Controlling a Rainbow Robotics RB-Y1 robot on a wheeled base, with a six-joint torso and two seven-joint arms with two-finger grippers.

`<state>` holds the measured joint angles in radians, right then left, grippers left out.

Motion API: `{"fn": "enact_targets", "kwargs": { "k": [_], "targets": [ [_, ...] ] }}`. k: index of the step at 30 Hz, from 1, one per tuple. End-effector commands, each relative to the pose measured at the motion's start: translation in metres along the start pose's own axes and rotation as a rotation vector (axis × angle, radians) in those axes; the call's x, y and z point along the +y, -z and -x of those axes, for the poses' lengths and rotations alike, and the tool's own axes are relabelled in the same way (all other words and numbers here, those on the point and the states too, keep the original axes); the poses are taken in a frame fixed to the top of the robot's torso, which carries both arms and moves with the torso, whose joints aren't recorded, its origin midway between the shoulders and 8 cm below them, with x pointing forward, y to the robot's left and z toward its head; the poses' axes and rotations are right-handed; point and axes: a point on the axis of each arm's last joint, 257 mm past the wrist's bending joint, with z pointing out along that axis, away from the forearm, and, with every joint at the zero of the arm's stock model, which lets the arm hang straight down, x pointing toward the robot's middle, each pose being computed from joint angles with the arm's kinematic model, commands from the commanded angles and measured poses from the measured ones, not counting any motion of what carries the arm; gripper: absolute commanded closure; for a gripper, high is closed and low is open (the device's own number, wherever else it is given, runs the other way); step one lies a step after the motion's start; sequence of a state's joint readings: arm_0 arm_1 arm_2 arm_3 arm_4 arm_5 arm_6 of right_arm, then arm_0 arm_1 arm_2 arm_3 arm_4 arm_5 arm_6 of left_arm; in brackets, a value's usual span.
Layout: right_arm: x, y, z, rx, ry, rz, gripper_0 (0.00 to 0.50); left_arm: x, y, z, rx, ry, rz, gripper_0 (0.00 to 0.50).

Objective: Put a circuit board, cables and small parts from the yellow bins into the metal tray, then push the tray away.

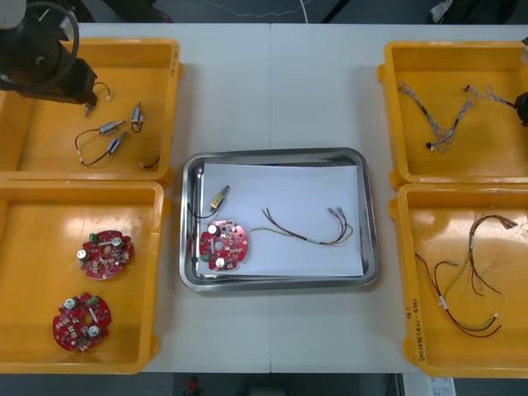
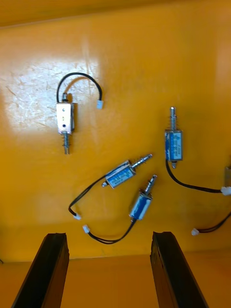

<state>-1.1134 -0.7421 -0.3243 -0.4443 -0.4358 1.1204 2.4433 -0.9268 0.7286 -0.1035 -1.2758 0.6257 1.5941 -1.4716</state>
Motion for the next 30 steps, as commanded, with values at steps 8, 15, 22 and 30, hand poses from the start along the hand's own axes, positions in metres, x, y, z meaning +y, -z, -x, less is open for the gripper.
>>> {"fn": "enact_targets", "kwargs": {
  "k": [8,15,22,30],
  "targets": [
    [0.005,0.058,0.033,0.039,0.07,0.007,0.5,0.005,-0.007,0.052,-0.146,-0.087,0.015,0.0],
    [0.016,0.09,0.028,0.082,0.136,0.02,0.5,-0.002,-0.021,0.061,-0.182,-0.092,0.014,0.0],
    [0.038,0.119,0.02,0.094,0.194,0.066,0.5,-0.005,-0.044,0.069,-0.229,-0.085,0.011,0.0],
    [0.057,0.14,0.003,0.13,0.255,0.084,0.5,-0.001,-0.056,0.07,-0.245,-0.122,0.046,0.0]
  ]
}}
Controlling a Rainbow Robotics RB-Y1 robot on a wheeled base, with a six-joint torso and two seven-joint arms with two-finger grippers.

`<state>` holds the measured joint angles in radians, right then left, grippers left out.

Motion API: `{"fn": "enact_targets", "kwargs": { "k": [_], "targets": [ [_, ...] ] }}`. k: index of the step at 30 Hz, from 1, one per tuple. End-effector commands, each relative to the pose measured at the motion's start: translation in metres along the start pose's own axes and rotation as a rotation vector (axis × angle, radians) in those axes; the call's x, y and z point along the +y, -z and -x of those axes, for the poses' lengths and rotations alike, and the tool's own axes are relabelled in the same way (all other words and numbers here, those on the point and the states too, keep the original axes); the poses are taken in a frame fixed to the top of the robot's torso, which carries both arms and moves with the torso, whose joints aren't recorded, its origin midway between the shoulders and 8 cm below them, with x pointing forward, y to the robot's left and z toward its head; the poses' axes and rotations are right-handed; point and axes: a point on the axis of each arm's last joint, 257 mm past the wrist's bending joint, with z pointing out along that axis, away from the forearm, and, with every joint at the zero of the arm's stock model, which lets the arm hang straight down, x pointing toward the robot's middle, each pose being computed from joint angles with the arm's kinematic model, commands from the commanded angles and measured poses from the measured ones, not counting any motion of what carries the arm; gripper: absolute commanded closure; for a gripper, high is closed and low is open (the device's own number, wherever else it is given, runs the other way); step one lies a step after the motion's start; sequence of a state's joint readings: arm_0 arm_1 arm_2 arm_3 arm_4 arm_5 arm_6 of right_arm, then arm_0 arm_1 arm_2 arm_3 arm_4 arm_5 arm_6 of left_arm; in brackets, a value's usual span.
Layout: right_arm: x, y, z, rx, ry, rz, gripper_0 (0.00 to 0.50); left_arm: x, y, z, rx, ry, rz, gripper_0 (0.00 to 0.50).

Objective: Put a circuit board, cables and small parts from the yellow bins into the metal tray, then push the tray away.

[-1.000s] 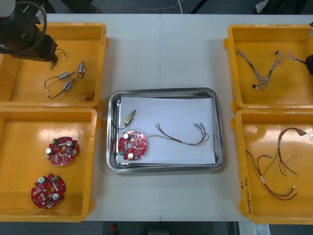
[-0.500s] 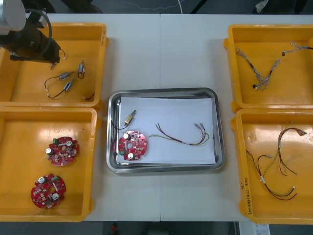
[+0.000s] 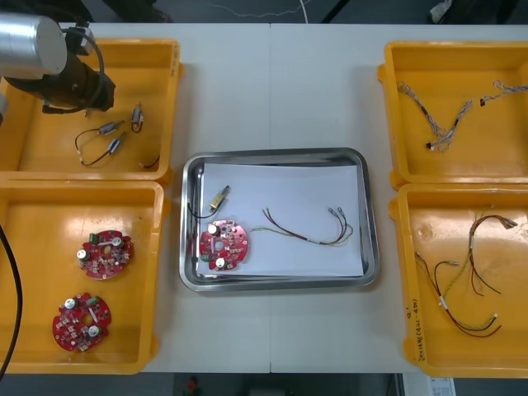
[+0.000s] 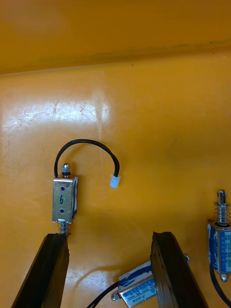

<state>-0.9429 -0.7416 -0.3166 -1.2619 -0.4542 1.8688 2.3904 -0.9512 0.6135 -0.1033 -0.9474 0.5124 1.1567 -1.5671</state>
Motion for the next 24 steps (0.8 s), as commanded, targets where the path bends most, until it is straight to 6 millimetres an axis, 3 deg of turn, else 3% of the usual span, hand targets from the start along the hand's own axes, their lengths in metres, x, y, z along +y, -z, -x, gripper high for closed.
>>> {"fn": "enact_targets", "kwargs": {
  "k": [1,6,12,16,24],
  "targets": [
    [0.012,0.009,0.0,-0.01,0.004,-0.007,0.5,-0.007,0.013,0.039,-0.082,-0.145,0.012,0.0],
    [0.018,0.015,0.006,-0.043,0.043,-0.049,0.5,-0.004,0.0,0.04,-0.112,-0.161,0.025,0.0],
    [0.037,0.025,0.032,-0.113,0.124,-0.084,0.5,0.0,-0.004,0.039,-0.121,-0.165,0.033,0.0],
    [0.06,0.034,0.058,-0.177,0.195,-0.085,0.5,0.001,-0.007,0.039,-0.132,-0.17,0.036,0.0],
    [0.133,0.04,0.102,-0.295,0.379,-0.022,0.5,0.006,-0.012,0.043,-0.161,-0.18,0.044,0.0]
  ]
}}
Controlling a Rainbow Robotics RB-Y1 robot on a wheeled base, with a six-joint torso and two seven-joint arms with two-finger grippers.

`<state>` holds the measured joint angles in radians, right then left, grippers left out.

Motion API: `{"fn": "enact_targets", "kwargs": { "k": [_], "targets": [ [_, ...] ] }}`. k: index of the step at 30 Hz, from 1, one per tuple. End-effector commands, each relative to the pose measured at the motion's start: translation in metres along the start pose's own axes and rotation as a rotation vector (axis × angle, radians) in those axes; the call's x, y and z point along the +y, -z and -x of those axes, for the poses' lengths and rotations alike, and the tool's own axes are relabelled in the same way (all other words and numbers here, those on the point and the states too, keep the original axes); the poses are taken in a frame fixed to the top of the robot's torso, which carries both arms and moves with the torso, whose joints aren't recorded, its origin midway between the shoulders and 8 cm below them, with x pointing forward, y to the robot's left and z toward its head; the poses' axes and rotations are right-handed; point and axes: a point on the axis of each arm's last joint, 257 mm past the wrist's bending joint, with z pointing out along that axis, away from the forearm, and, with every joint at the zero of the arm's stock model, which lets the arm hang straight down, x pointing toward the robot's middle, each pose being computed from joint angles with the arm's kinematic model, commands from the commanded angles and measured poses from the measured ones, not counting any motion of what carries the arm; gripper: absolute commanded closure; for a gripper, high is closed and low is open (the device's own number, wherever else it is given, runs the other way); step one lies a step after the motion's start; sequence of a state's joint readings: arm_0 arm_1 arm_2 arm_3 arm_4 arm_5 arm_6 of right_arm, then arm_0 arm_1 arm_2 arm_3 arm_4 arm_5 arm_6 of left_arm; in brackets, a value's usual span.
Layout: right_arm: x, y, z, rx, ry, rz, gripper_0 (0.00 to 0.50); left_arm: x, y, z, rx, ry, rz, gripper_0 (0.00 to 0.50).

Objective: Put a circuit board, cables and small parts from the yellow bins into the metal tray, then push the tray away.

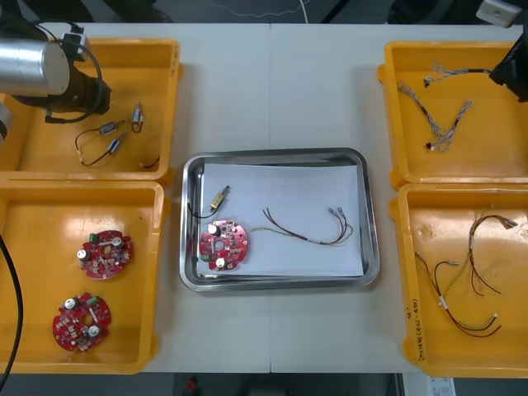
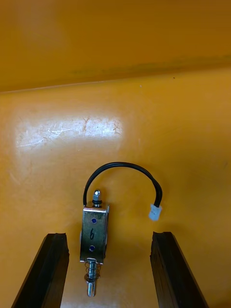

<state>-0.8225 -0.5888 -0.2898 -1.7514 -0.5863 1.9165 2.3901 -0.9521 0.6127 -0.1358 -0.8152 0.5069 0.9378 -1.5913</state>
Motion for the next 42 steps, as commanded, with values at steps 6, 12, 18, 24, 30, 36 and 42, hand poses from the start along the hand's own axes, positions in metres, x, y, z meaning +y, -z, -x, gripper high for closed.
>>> {"fn": "enact_targets", "kwargs": {
  "k": [6,12,18,24,30,36,42],
  "targets": [
    [0.077,-0.004,0.069,-0.097,0.22,0.074,0.5,-0.017,0.003,0.036,-0.087,-0.181,-0.006,0.0],
    [0.126,-0.012,0.096,-0.124,0.337,0.134,0.5,-0.018,-0.004,0.028,-0.084,-0.198,0.001,0.0],
    [0.166,-0.022,0.108,-0.127,0.417,0.204,0.5,-0.018,-0.005,0.026,-0.082,-0.194,-0.004,0.0],
    [0.21,-0.039,0.105,-0.088,0.484,0.276,0.5,-0.018,-0.006,0.025,-0.079,-0.195,-0.005,0.5],
    [0.236,-0.06,0.112,-0.094,0.52,0.27,0.5,-0.017,-0.007,0.022,-0.075,-0.194,-0.004,0.5],
    [0.255,-0.083,0.114,-0.088,0.515,0.307,0.5,-0.012,-0.005,0.021,-0.068,-0.195,0.002,0.5],
    [0.268,-0.106,0.118,-0.097,0.507,0.327,0.5,-0.001,0.005,0.019,-0.03,-0.177,-0.003,0.5]
  ]
}}
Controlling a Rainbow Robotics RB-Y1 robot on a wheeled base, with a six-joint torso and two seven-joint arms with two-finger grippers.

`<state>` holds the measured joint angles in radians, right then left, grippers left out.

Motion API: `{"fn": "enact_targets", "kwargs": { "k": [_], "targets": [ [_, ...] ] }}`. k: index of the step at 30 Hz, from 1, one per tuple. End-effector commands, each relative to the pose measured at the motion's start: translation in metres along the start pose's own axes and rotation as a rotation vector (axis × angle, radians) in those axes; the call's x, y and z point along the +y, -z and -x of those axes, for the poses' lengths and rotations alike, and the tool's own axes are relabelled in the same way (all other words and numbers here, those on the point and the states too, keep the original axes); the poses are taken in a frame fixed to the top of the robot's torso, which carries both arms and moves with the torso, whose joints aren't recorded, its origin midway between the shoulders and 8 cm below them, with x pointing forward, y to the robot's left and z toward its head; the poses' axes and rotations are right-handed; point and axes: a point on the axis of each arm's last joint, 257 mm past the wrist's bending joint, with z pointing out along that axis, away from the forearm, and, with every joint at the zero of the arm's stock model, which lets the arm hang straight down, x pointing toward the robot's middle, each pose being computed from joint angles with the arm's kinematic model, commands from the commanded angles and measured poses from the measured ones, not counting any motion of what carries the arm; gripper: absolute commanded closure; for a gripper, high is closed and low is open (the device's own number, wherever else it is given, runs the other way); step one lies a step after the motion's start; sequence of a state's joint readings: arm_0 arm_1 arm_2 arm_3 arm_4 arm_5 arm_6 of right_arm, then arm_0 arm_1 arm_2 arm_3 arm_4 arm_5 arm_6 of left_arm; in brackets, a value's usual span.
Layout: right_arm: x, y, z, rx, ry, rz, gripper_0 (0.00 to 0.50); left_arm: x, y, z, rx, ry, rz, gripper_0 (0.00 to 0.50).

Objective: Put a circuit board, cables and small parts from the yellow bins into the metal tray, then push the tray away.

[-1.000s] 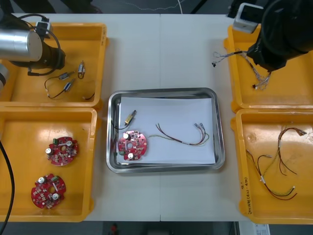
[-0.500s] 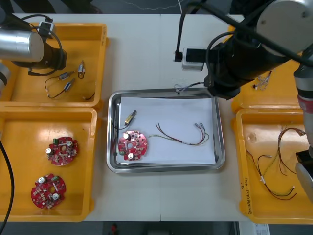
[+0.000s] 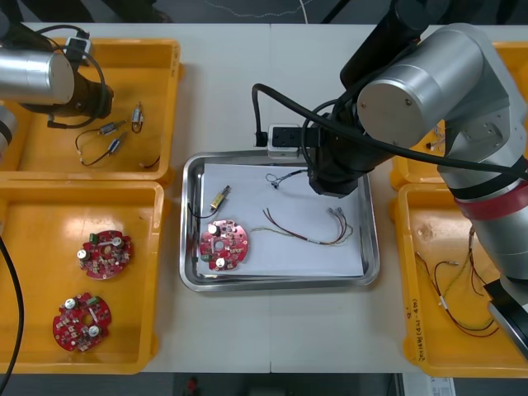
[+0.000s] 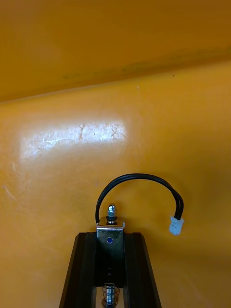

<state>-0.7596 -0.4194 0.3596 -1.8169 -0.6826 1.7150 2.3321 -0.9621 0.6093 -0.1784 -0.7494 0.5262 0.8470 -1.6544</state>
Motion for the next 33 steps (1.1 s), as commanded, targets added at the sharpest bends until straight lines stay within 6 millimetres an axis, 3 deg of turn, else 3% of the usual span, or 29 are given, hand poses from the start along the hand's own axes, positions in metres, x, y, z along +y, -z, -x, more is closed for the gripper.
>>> {"fn": "enact_targets", "kwargs": {
  "k": [1,12,19,26,27,28,29,31,32,33],
  "targets": [
    [0.012,-0.02,0.015,-0.02,-0.003,0.02,0.5,0.002,0.018,0.022,0.003,-0.106,-0.014,0.5],
    [0.015,-0.055,-0.006,0.011,0.009,0.01,0.5,0.018,0.056,0.03,0.07,-0.073,-0.036,0.5],
    [0.007,-0.063,-0.033,0.081,0.064,-0.044,0.5,0.029,0.08,0.028,0.124,-0.054,-0.043,0.5],
    [0.001,-0.062,-0.046,0.115,0.086,-0.065,0.5,0.031,0.099,0.023,0.175,-0.061,-0.042,0.5],
    [0.001,-0.062,-0.047,0.116,0.089,-0.065,0.433,0.029,0.103,0.024,0.182,-0.061,-0.045,0.5],
    [0.001,-0.062,-0.046,0.115,0.091,-0.066,0.316,0.027,0.107,0.023,0.19,-0.063,-0.047,0.5],
    [0.001,-0.062,-0.047,0.115,0.09,-0.064,0.257,0.026,0.109,0.023,0.194,-0.063,-0.049,0.5],
    [0.002,-0.062,-0.046,0.112,0.091,-0.063,0.046,0.021,0.117,0.02,0.217,-0.067,-0.053,0.5],
    [0.003,-0.063,-0.046,0.112,0.087,-0.059,0.007,0.021,0.12,0.02,0.221,-0.07,-0.052,0.499],
    [0.002,-0.062,-0.045,0.109,0.087,-0.059,0.0,0.019,0.125,0.019,0.232,-0.072,-0.052,0.5]
  ]
}}
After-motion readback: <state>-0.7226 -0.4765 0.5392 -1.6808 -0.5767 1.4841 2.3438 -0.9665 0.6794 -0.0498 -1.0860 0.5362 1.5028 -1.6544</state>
